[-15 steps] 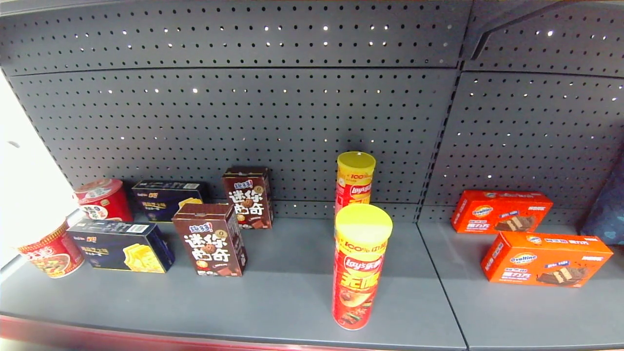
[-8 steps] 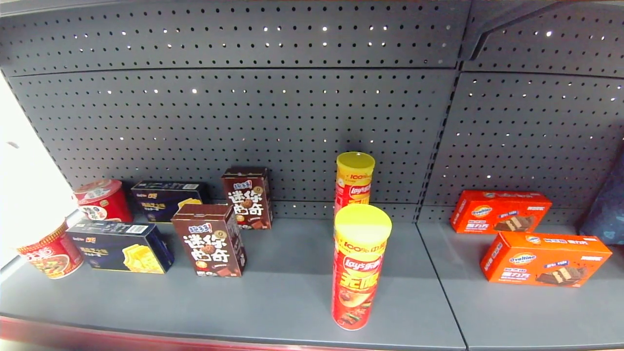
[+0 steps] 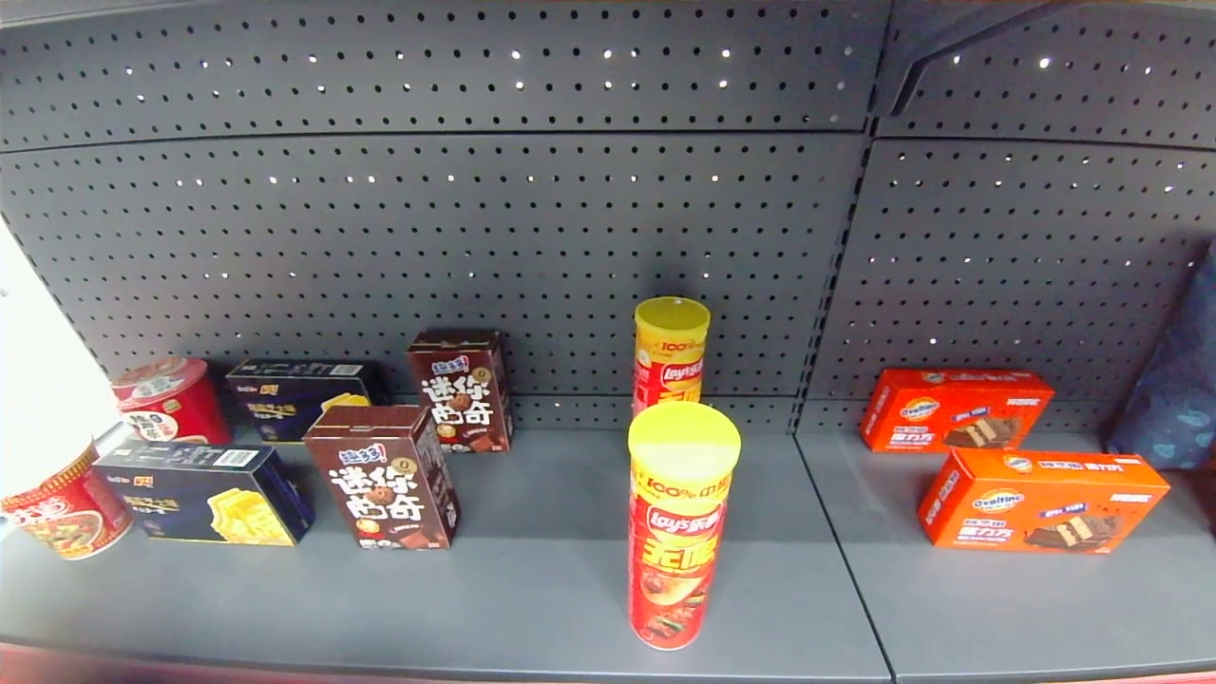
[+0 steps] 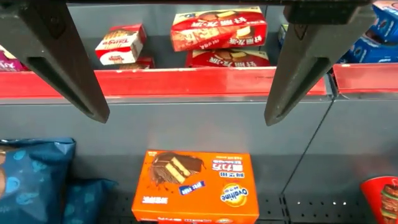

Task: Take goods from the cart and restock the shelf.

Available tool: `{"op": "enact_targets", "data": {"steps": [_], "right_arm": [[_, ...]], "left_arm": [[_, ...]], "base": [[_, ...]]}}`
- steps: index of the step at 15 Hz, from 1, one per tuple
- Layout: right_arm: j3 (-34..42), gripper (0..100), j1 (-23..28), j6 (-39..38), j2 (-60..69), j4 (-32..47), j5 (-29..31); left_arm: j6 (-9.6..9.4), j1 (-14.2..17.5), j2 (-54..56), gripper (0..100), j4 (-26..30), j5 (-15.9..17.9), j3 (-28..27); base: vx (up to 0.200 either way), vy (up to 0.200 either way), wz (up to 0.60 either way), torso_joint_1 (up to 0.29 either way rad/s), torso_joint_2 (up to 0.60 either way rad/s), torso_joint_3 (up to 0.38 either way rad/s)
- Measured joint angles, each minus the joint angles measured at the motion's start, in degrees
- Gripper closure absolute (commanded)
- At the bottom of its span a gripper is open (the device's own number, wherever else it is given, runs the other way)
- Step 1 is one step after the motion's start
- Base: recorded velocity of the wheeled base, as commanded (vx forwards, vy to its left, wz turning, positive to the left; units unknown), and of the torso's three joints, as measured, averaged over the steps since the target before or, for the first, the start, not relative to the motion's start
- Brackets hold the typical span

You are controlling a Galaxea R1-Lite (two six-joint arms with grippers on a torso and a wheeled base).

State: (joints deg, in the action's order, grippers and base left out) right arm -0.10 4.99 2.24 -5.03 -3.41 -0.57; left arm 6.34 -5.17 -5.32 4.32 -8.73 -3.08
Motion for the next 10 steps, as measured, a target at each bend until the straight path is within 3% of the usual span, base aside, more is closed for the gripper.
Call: {"op": "enact_targets", "data": {"steps": [4, 7, 10], "right_arm": [[0.0, 0, 0.1, -5.2, 0.0, 0.0, 0.5], [0.0, 0, 0.1, -2.7, 0.0, 0.2, 1.5], [0.0, 0, 0.2, -1.4, -0.1, 0.1, 12.1]], "left_arm": [[-0.21, 0.0, 0.0, 0, 0.0, -0.1, 0.0], [-1.01, 0.0, 0.0, 0, -0.1, 0.0, 0.1], [-1.17, 0.0, 0.0, 0, -0.1, 0.1, 0.0]], "base": [[0.0, 0.0, 0.0, 0.0, 0.0, 0.0], [0.0, 0.0, 0.0, 0.0, 0.0, 0.0], [0.0, 0.0, 0.0, 0.0, 0.0, 0.0]]}}
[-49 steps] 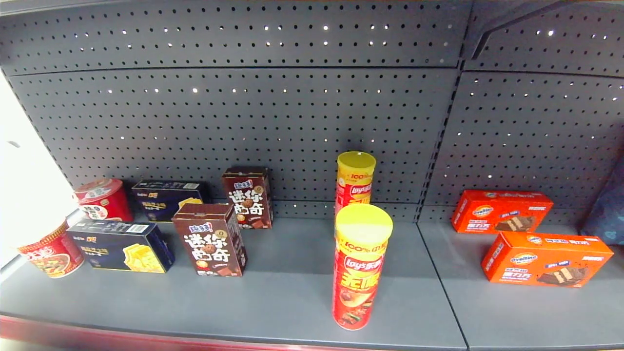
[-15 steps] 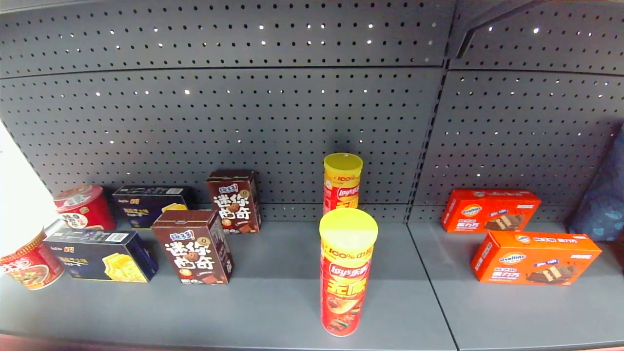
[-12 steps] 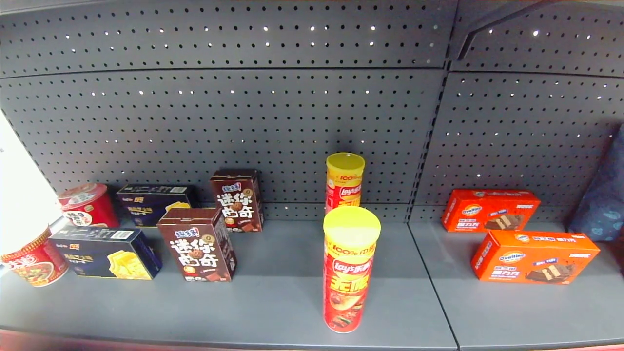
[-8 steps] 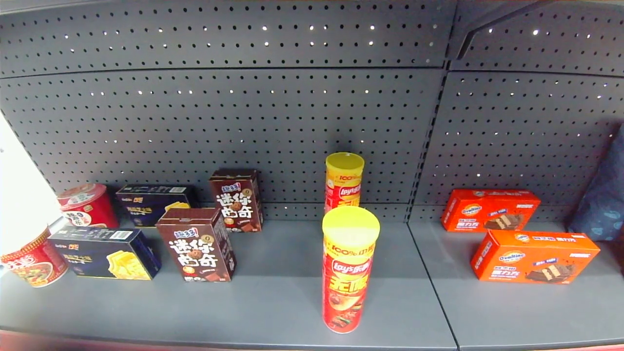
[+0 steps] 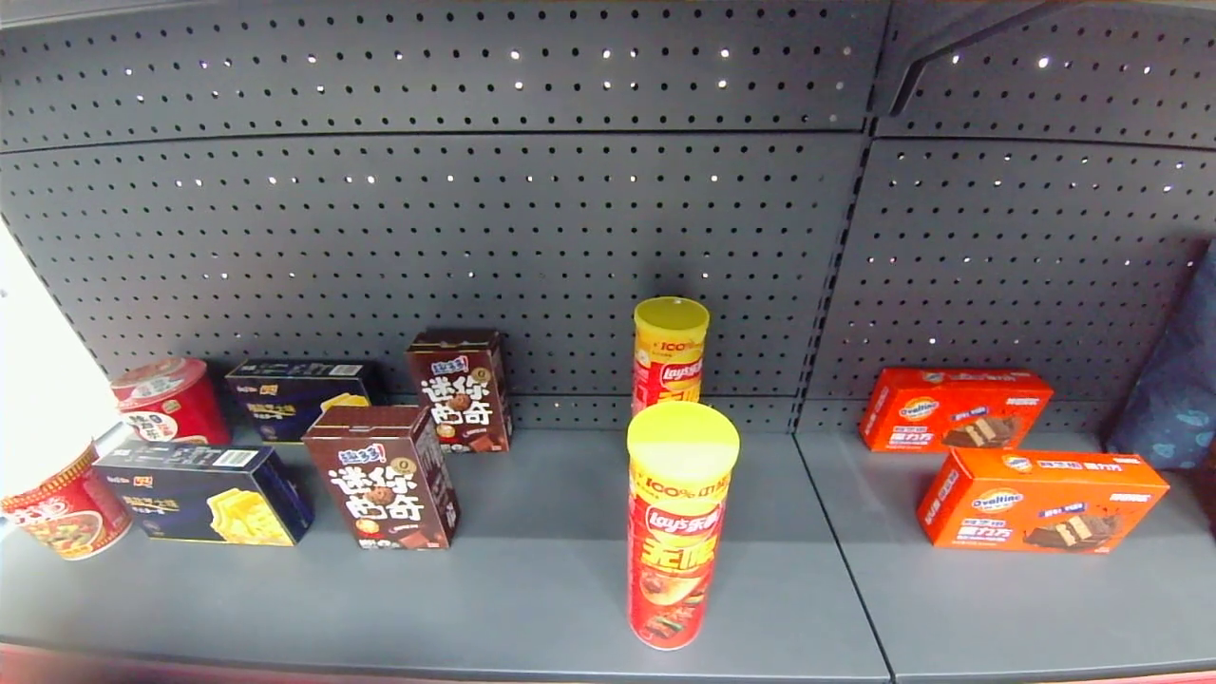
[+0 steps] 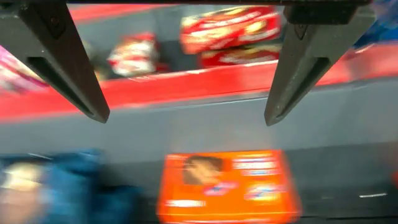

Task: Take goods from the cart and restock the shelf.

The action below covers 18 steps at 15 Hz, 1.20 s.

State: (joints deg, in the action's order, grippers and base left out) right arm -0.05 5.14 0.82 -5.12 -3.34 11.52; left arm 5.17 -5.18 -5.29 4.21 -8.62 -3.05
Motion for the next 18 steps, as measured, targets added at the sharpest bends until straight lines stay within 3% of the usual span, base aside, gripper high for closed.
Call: {"op": "enact_targets", "data": {"steps": [2, 5, 13, 15, 18], "right_arm": [[0.0, 0, -0.1, 0.1, 0.0, -0.1, 0.1], [0.0, 0, -0.3, 1.1, 0.0, 2.4, -13.7], [0.0, 0, -5.0, -1.1, 4.1, 3.4, -11.8], [0.0, 0, -5.1, -1.1, 4.6, 3.4, -11.8], [0.0, 0, -5.1, -1.1, 4.8, 3.3, -11.8]], "left_arm": [[0.07, 0.0, 0.0, 0, 0.0, 0.0, 0.0], [0.24, 0.0, 0.0, 0, 0.0, 0.1, 0.0], [1.29, -0.1, -0.1, 0, 0.1, 0.3, 0.0], [0.46, -0.1, -0.1, 0, -0.1, 2.2, 0.0], [-2.9, 0.0, -0.1, 0, -3.2, 7.1, 0.8]], "base": [[0.0, 0.0, 0.0, 0.0, 0.0, 0.0], [0.0, 0.0, 0.0, 0.0, 0.0, 0.0], [0.0, 0.0, 0.0, 0.0, 0.0, 0.0], [0.0, 0.0, 0.0, 0.0, 0.0, 0.0], [0.0, 0.0, 0.0, 0.0, 0.0, 0.0]]}}
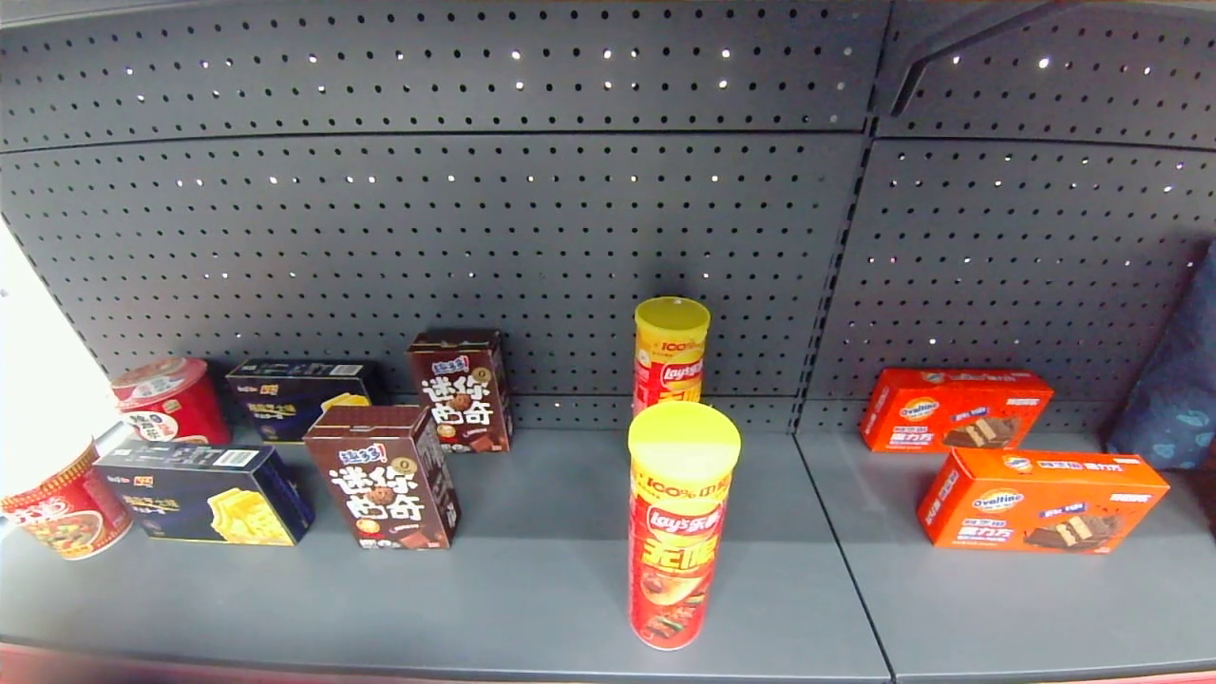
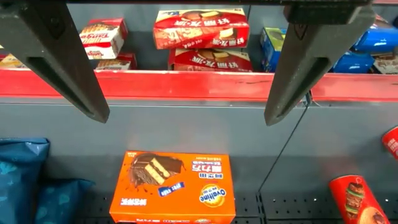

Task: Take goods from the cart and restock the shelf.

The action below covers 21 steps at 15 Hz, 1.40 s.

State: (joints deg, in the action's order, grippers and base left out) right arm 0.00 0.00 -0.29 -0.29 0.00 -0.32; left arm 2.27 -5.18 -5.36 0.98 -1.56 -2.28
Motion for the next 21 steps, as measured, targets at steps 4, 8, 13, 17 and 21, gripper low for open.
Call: {"op": "enact_targets", "data": {"steps": [4, 8, 13, 17, 21], "right_arm": [[0.0, 0, 0.0, 0.0, 0.1, 0.0, 0.0], [0.0, 0, 0.0, 0.0, 0.1, 0.0, 0.0], [0.0, 0, 0.0, 0.0, 0.2, 0.0, 0.0], [0.0, 0, 0.0, 0.0, 0.2, 0.0, 0.0], [0.0, 0, 0.0, 0.0, 0.2, 0.0, 0.0]], "left_arm": [[-5.63, 0.0, 0.0, 0, -2.9, 9.0, 1.4], [-5.6, 3.5, 0.1, 0, -2.2, 4.7, 1.5], [-11.48, 6.8, 1.1, 0, -1.1, 11.4, 1.9], [-6.06, 5.6, 3.3, 0, -0.8, 7.7, 2.2], [-2.8, 5.3, 4.7, 0, -0.8, 5.1, 2.3]], "base": [[0.0, 0.0, 0.0, 0.0, 0.0, 0.0], [0.0, 0.0, 0.0, 0.0, 0.0, 0.0], [0.0, 0.0, 0.0, 0.0, 0.0, 0.0], [0.0, 0.0, 0.0, 0.0, 0.0, 0.0], [0.0, 0.0, 0.0, 0.0, 0.0, 0.0]]}}
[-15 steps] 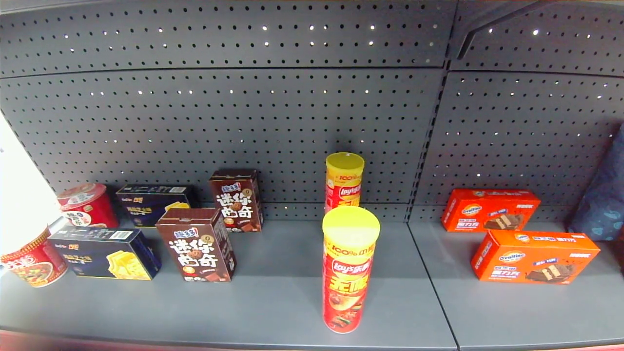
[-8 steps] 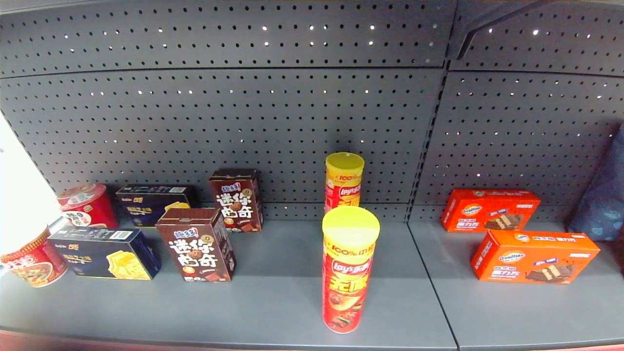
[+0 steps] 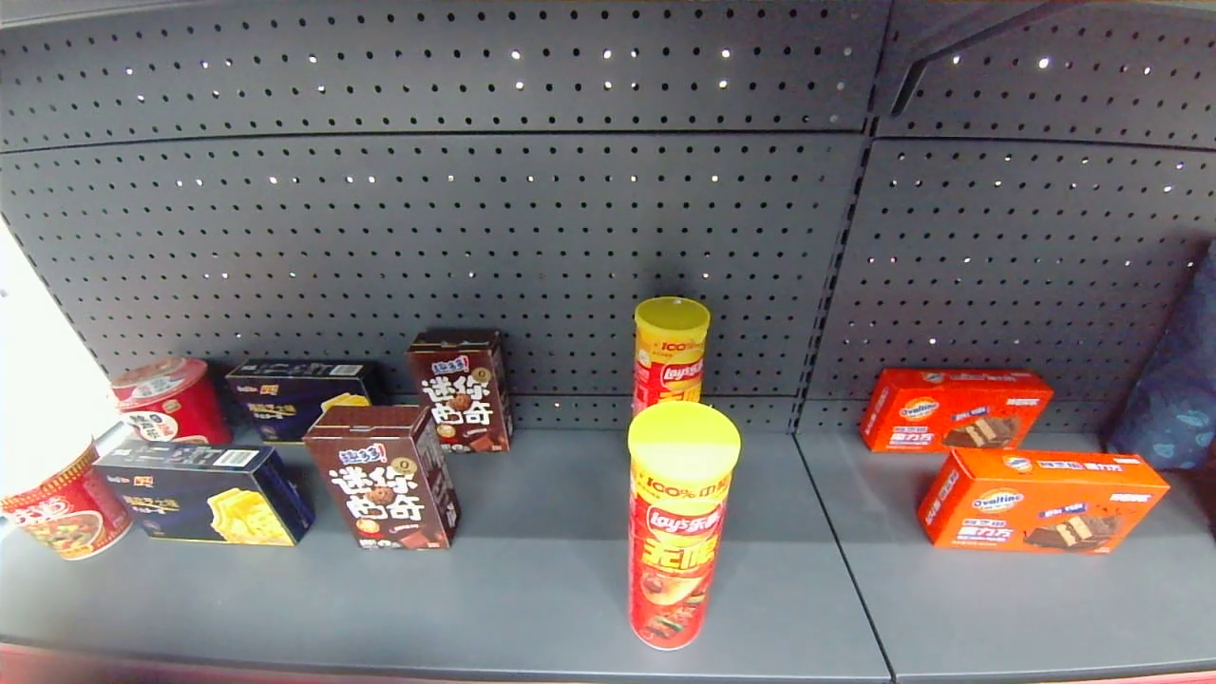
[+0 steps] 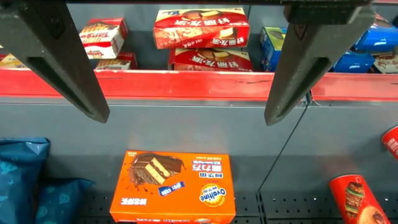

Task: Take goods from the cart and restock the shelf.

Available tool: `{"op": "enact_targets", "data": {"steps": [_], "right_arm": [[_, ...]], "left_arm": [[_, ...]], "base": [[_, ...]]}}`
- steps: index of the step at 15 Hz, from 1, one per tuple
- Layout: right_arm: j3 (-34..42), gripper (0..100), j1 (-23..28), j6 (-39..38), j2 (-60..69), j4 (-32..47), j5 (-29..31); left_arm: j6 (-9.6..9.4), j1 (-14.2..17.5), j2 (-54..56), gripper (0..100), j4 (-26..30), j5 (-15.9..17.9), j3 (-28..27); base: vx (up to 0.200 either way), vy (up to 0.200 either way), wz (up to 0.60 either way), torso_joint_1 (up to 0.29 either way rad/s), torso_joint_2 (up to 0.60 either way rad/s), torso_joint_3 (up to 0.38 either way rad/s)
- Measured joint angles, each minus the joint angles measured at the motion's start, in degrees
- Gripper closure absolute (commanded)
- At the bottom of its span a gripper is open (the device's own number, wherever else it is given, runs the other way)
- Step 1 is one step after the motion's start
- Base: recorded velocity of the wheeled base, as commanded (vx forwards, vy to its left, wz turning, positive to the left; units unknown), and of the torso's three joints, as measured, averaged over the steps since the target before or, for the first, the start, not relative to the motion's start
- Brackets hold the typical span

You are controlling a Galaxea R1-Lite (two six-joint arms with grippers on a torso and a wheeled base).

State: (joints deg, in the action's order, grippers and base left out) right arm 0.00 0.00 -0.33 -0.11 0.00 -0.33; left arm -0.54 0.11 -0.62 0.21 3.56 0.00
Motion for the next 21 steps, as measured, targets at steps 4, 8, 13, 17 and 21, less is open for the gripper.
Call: {"op": "enact_targets", "data": {"steps": [4, 8, 13, 17, 21], "right_arm": [[0.0, 0, 0.0, 0.0, 0.0, 0.0, 0.0], [0.0, 0, 0.0, 0.0, 0.0, 0.0, 0.0], [0.0, 0, 0.0, 0.0, 0.0, 0.0, 0.0], [0.0, 0, 0.0, 0.0, 0.0, 0.0, 0.0], [0.0, 0, 0.0, 0.1, 0.0, 0.1, -0.2]], "left_arm": [[-0.26, 0.0, 0.2, 0, 0.0, 0.1, 0.0], [-0.33, 0.0, 0.3, 0, 0.0, 0.0, 0.0], [-0.33, 0.0, 0.3, 0, 0.0, 0.0, 0.0], [-0.28, 0.0, 0.4, 0, 0.0, 0.0, 0.0], [-0.26, 0.0, 0.4, 0, 0.0, 0.0, 0.0]], "base": [[0.0, 0.0, 0.0, 0.0, 0.0, 0.0], [0.0, 0.0, 0.0, 0.0, 0.0, 0.0], [0.0, 0.0, 0.0, 0.0, 0.0, 0.0], [0.0, 0.0, 0.0, 0.0, 0.0, 0.0], [0.0, 0.0, 0.0, 0.0, 0.0, 0.0]]}}
